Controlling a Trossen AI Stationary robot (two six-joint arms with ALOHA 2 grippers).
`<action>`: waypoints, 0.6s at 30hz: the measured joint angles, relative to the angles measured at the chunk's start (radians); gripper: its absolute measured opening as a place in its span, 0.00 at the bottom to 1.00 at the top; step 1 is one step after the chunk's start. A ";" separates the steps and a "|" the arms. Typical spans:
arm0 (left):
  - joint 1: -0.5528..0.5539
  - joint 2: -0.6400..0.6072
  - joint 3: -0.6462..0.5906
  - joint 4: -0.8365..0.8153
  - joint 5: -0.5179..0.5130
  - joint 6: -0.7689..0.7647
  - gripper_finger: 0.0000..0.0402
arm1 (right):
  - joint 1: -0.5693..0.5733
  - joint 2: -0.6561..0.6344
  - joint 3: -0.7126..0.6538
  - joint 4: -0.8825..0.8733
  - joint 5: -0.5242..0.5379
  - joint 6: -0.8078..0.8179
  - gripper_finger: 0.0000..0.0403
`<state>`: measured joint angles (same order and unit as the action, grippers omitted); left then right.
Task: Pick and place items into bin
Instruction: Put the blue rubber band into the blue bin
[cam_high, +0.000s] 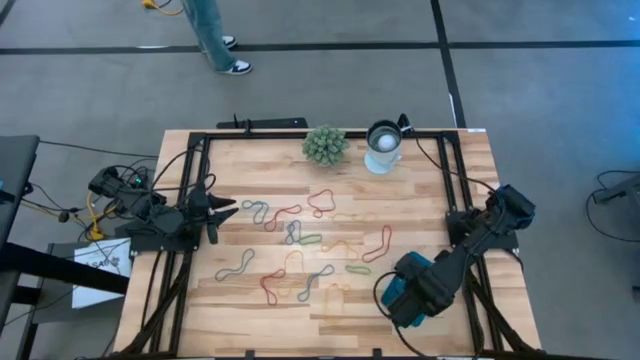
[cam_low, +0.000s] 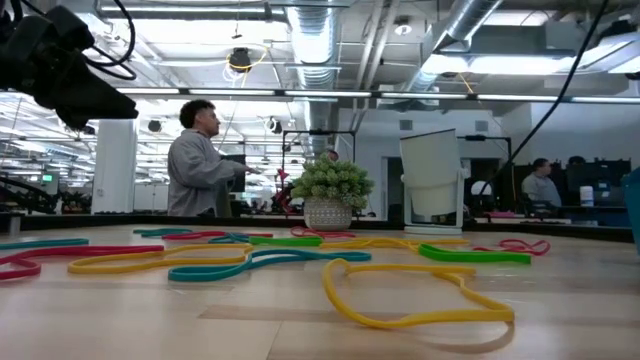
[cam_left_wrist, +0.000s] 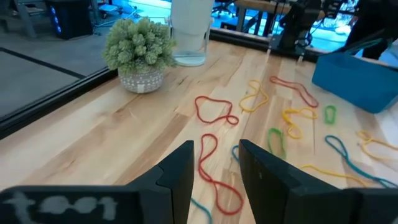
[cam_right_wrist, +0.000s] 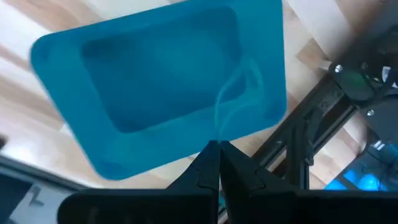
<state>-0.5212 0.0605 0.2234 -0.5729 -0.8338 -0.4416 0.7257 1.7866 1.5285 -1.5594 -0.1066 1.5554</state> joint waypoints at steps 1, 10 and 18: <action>0.000 0.000 0.000 -0.003 0.000 0.000 0.29 | -0.003 0.000 -0.008 0.003 0.001 0.000 0.00; 0.000 0.000 0.000 -0.022 0.000 0.000 0.29 | -0.043 0.000 -0.108 0.213 0.027 -0.060 0.00; 0.000 0.000 0.000 -0.022 0.000 0.000 0.29 | -0.076 0.001 -0.257 0.424 -0.026 -0.042 0.00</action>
<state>-0.5211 0.0605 0.2234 -0.5949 -0.8337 -0.4416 0.6495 1.7880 1.2718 -1.1355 -0.1321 1.5138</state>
